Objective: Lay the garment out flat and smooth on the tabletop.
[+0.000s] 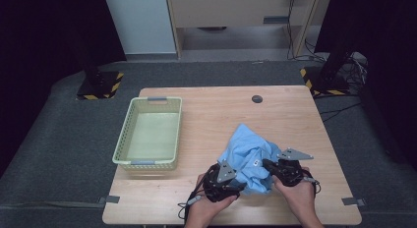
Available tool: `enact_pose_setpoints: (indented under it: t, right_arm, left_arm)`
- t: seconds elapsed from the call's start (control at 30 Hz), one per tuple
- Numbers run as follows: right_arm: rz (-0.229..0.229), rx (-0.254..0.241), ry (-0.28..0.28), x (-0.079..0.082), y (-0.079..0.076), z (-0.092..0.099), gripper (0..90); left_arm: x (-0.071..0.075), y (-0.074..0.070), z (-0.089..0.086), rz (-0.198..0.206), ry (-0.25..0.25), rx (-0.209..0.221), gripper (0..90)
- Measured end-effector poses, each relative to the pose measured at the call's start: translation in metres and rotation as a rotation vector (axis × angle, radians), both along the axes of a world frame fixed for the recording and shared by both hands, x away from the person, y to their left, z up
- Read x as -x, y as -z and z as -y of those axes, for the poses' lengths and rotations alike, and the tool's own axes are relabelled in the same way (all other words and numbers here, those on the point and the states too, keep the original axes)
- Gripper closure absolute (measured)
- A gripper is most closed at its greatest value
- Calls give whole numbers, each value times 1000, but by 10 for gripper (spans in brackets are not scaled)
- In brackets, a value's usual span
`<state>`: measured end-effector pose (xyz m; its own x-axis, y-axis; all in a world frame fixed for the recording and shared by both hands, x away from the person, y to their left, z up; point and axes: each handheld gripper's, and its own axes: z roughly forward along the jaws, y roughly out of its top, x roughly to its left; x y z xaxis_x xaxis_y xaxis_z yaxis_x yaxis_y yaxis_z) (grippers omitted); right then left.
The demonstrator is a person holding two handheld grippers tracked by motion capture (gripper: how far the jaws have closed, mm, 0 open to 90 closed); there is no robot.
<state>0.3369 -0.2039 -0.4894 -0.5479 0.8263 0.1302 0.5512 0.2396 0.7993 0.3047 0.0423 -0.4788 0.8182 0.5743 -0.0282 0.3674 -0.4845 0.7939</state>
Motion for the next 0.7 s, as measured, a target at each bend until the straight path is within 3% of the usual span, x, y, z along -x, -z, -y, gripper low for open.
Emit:
enact_pose_setpoints:
  t: [0.1,0.27,0.53,0.7]
  right_arm:
    - [-8,2,-13,0,1,-1,854]
    - [16,-17,-29,-2,-4,5,738]
    - [44,-7,-91,-22,-20,26,620]
    - [0,27,-177,-44,-18,34,499]
  left_arm:
    - [-6,4,-3,-4,-10,-8,660]
    - [-14,10,-11,-13,-21,-20,824]
    - [-25,18,-22,-20,-21,-46,878]
    - [-29,21,-23,-18,-26,-51,878]
